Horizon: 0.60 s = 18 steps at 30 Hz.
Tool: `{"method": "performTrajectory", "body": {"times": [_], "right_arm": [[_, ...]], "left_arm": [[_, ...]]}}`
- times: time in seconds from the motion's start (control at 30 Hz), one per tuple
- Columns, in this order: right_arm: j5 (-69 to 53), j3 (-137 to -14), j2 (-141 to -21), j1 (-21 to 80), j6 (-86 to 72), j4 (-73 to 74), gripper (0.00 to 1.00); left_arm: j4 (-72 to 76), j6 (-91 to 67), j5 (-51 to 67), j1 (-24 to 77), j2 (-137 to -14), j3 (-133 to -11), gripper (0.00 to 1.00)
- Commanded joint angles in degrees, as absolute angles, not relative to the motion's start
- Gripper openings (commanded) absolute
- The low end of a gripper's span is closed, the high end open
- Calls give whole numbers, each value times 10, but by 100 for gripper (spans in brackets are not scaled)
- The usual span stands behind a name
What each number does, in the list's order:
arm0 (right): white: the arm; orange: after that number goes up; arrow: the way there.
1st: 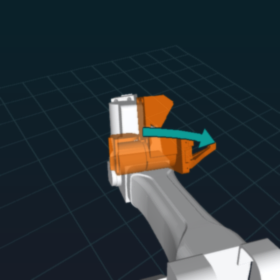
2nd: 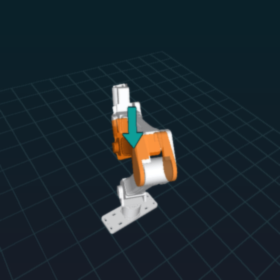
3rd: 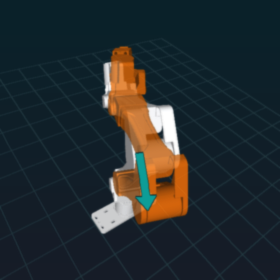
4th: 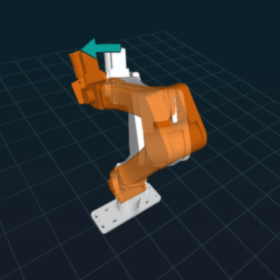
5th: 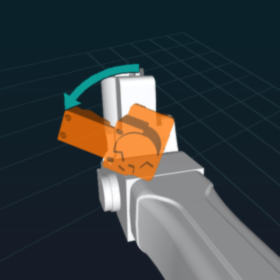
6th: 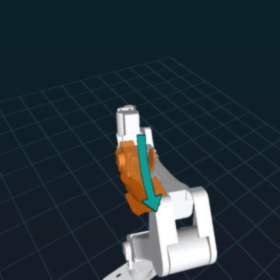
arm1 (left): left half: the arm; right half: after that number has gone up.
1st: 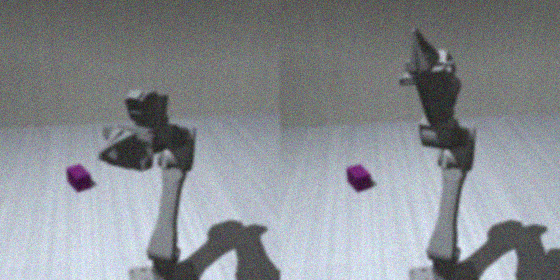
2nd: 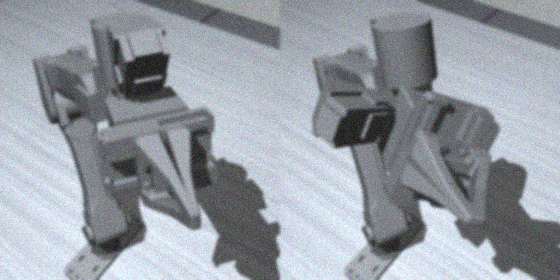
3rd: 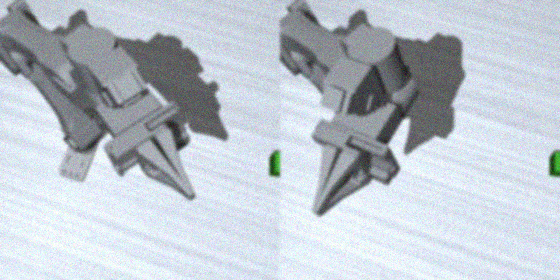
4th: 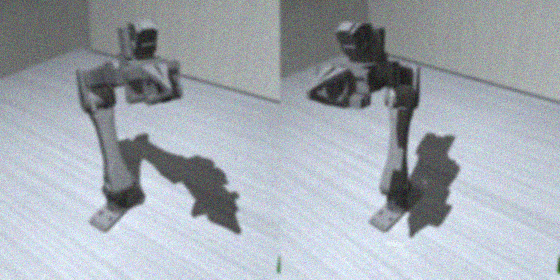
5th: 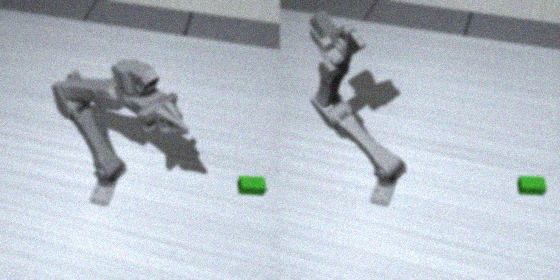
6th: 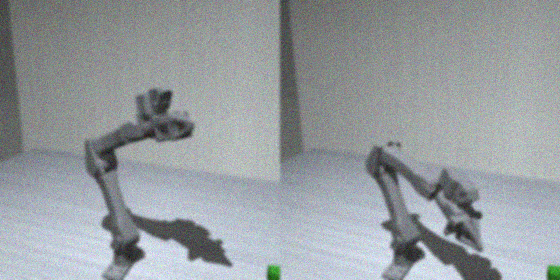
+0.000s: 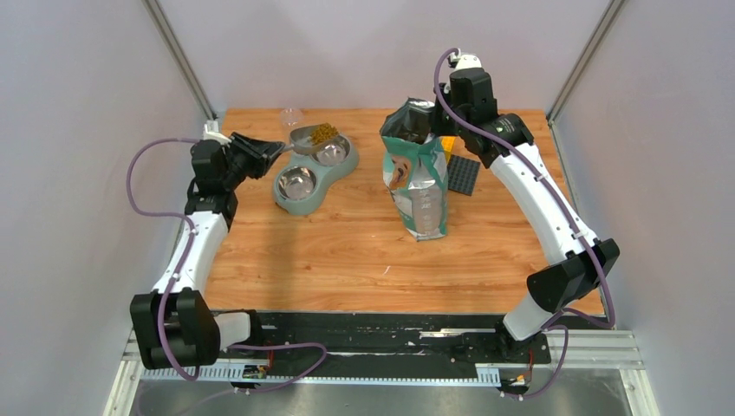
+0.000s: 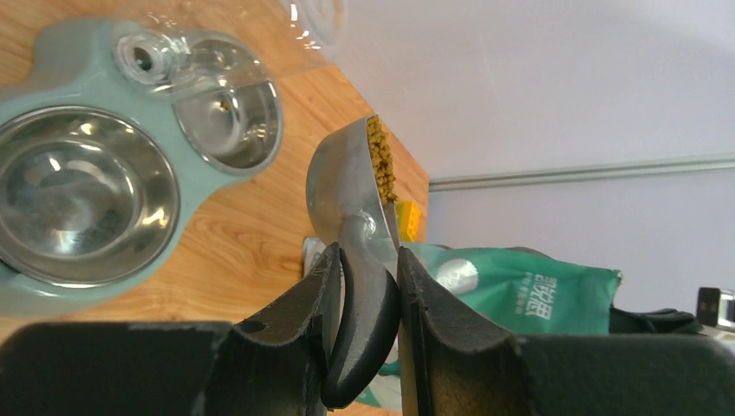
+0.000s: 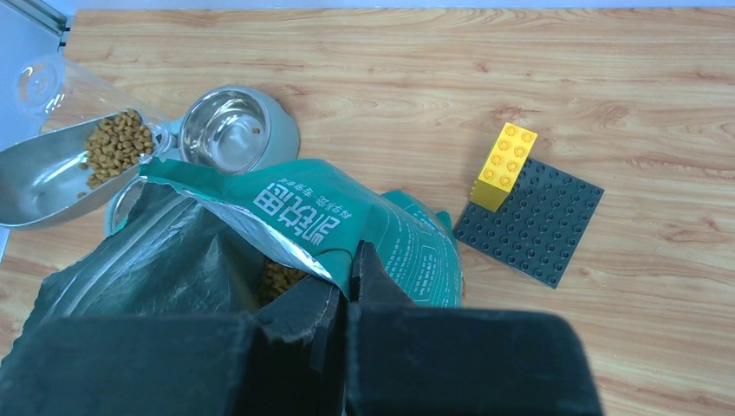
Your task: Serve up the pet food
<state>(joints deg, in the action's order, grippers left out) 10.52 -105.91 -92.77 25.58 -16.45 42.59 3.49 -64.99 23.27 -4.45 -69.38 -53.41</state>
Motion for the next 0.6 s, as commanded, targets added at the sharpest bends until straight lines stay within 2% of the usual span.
{"method": "performTrajectory", "body": {"times": [0.0,0.3,0.57], "right_arm": [[112,-1070,-888,250,-168,358,0],[113,-1072,-890,247,-167,358,0],[116,-1071,-891,245,-165,358,0]], "left_arm": [[152,-652,206,-50,-667,-504,0],[200,-664,175,-49,-677,-438,0],[210,-680,165,-47,-719,-432,0]]}}
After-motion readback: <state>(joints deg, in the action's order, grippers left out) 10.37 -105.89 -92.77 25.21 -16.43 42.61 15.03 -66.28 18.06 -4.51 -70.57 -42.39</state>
